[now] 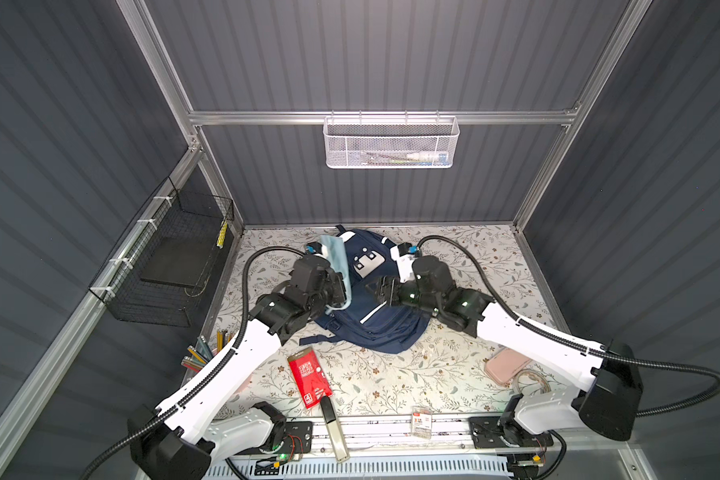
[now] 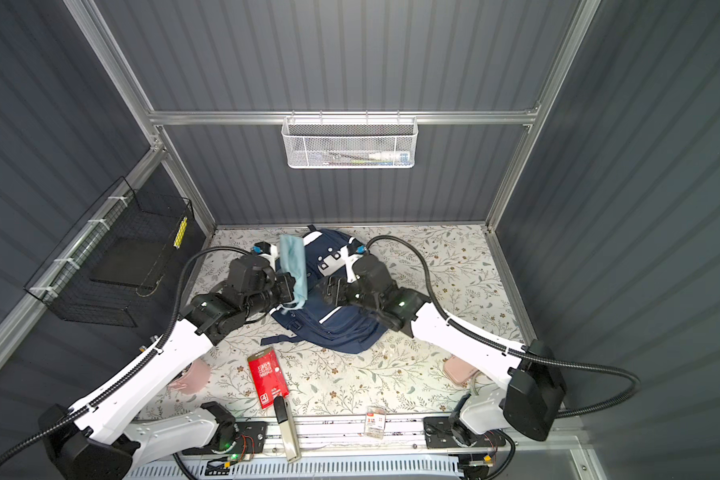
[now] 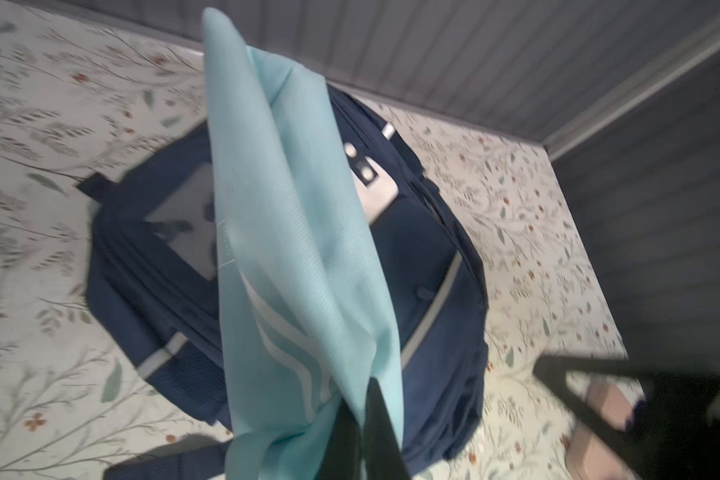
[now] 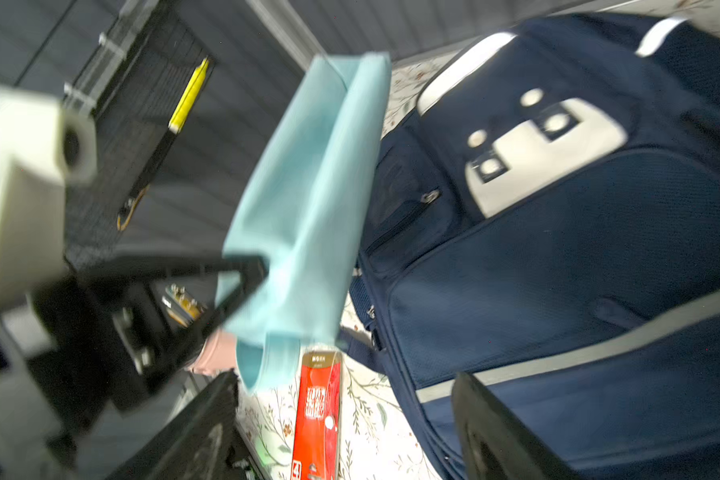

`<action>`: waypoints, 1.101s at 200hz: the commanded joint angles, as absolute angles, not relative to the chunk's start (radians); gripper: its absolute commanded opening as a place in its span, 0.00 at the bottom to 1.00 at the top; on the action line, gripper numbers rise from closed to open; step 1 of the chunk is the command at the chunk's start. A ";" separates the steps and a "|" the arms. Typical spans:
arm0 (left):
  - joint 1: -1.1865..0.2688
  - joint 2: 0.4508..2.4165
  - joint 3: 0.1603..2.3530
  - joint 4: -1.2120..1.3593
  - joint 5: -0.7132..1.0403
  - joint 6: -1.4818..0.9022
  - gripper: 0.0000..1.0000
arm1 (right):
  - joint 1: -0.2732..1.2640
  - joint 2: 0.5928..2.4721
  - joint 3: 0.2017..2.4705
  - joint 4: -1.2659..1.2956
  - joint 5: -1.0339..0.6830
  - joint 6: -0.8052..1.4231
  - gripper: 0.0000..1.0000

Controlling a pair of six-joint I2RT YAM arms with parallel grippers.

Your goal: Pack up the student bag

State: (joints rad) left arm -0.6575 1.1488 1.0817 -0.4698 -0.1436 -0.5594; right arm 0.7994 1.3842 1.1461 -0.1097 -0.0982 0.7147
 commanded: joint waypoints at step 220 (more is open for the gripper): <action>-0.983 1.429 1.113 -0.259 -0.083 -0.353 0.00 | 0.656 1.429 0.997 -0.206 -0.219 0.920 0.47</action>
State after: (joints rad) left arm -0.9749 1.4368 1.1046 -0.3260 -0.1066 -0.3729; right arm 0.6640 1.4101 0.9894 -0.2230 -0.2066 0.9173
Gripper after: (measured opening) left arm 0.048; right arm 0.517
